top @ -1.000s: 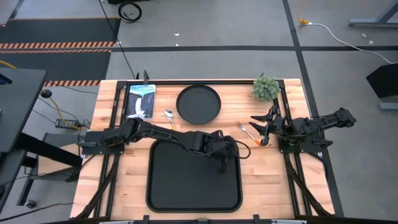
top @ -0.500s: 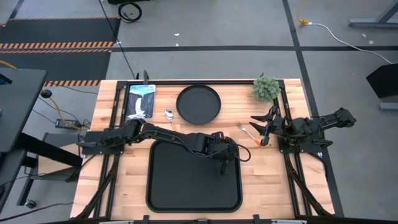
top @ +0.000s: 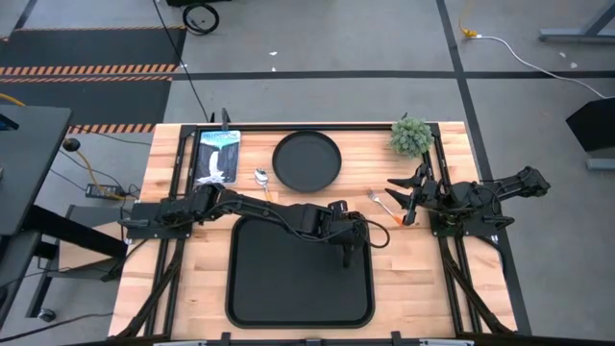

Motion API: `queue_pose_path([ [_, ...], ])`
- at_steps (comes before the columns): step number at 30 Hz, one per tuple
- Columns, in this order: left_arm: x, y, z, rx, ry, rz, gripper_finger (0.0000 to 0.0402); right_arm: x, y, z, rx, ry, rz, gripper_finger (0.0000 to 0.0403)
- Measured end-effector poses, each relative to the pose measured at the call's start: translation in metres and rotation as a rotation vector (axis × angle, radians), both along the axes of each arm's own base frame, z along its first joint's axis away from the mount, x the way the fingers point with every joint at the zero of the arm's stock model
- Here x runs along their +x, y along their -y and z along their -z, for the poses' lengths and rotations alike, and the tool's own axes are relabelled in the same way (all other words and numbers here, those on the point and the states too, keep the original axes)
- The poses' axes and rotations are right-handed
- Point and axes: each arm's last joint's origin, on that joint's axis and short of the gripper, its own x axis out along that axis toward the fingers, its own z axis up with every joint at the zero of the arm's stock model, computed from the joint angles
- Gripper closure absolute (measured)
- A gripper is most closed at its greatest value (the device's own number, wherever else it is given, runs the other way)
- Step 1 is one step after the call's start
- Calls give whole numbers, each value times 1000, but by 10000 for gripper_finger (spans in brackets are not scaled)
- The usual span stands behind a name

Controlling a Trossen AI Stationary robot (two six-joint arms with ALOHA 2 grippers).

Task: Pick and place plate/cup/fork/spoon on tray
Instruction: Put the orange cup on the black serving tray, then put the black plate on the black serving tray

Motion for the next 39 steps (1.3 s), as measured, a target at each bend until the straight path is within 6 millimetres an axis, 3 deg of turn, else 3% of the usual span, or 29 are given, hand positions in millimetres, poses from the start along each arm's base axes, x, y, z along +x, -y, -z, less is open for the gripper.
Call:
queue_pose_path([
  [5,-9,-2,-23,18,-54,-4,267,0,0,0,0,0,0,266],
  [8,-20,-8,-27,91,-152,-48,274,0,0,0,0,0,0,266],
  [12,-31,-22,-9,167,-324,-93,286,0,0,0,0,0,0,266],
  [22,-43,-74,53,165,-580,-156,319,0,0,0,0,0,0,266],
  [28,-58,-102,70,168,-661,-134,350,0,0,0,0,0,0,266],
  [32,-83,-122,80,124,-714,-158,371,0,0,0,0,0,0,266],
  [39,-120,-144,70,89,-529,-237,392,0,0,0,1,2,1,266],
])
